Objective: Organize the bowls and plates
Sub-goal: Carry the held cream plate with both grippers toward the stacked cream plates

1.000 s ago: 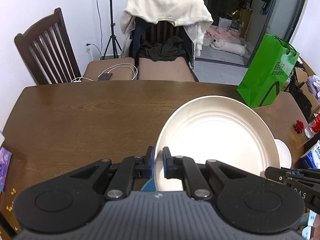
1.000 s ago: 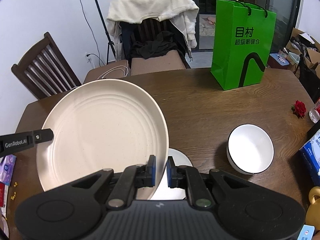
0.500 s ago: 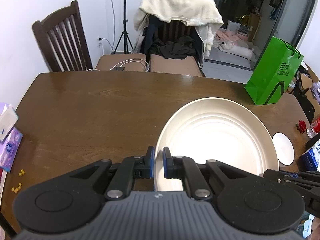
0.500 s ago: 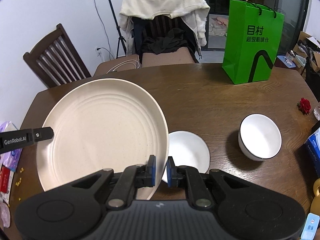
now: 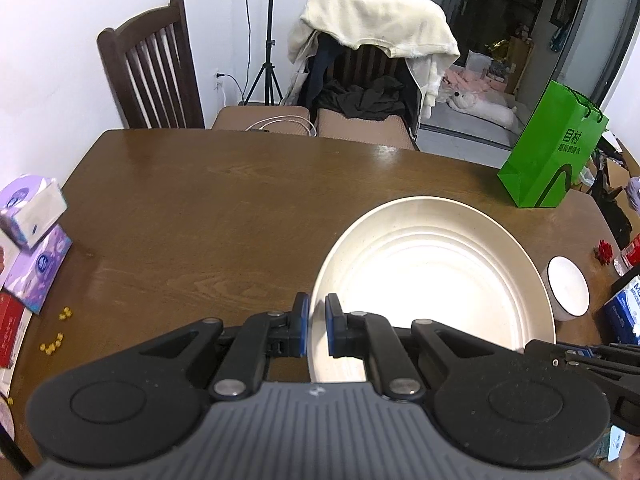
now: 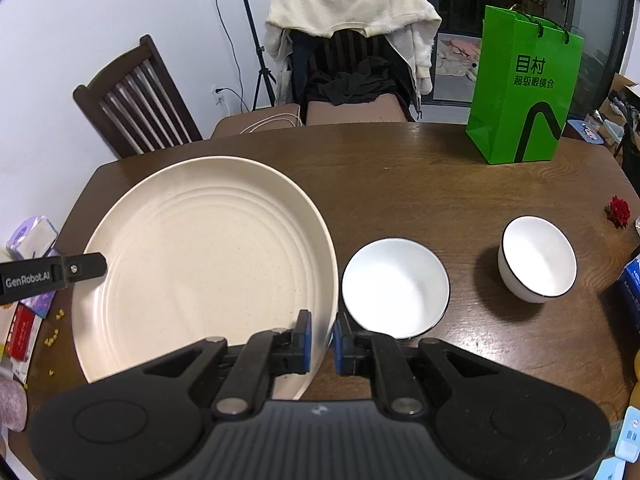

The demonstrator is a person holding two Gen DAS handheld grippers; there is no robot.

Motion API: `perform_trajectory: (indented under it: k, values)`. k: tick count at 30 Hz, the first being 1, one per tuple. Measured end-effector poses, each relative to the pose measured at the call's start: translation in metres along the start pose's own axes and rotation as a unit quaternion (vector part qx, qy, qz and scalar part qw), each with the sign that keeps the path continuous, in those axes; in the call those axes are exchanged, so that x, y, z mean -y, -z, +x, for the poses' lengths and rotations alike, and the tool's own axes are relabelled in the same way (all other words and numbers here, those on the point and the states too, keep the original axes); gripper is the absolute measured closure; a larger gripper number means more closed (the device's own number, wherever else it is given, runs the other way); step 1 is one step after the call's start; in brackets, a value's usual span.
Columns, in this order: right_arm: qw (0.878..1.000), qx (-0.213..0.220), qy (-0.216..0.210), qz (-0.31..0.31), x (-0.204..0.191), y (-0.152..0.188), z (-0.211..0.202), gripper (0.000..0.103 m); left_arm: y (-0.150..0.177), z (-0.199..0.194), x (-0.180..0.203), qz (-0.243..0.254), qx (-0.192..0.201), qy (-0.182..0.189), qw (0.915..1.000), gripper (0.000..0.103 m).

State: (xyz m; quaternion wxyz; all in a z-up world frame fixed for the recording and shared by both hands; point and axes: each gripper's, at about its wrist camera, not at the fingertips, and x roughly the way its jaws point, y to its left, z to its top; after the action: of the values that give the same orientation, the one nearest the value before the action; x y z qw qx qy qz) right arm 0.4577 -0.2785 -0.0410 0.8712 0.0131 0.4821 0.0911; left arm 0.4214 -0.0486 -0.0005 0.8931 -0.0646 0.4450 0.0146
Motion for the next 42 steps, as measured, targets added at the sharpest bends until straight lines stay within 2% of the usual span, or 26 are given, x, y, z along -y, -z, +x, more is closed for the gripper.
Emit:
perform_trajectory:
  k: [19,42]
  values:
    - [1.000,-0.003,-0.008,-0.013,-0.017,0.054,-0.025,0.092,0.052,-0.038,-0.017,-0.014,0.006,-0.005,0.9999,0.094]
    - [1.000,-0.020,-0.003,-0.007,-0.016,0.118,-0.048,0.092,0.113,-0.057,-0.018,-0.011,-0.011,0.001,0.9999,0.094]
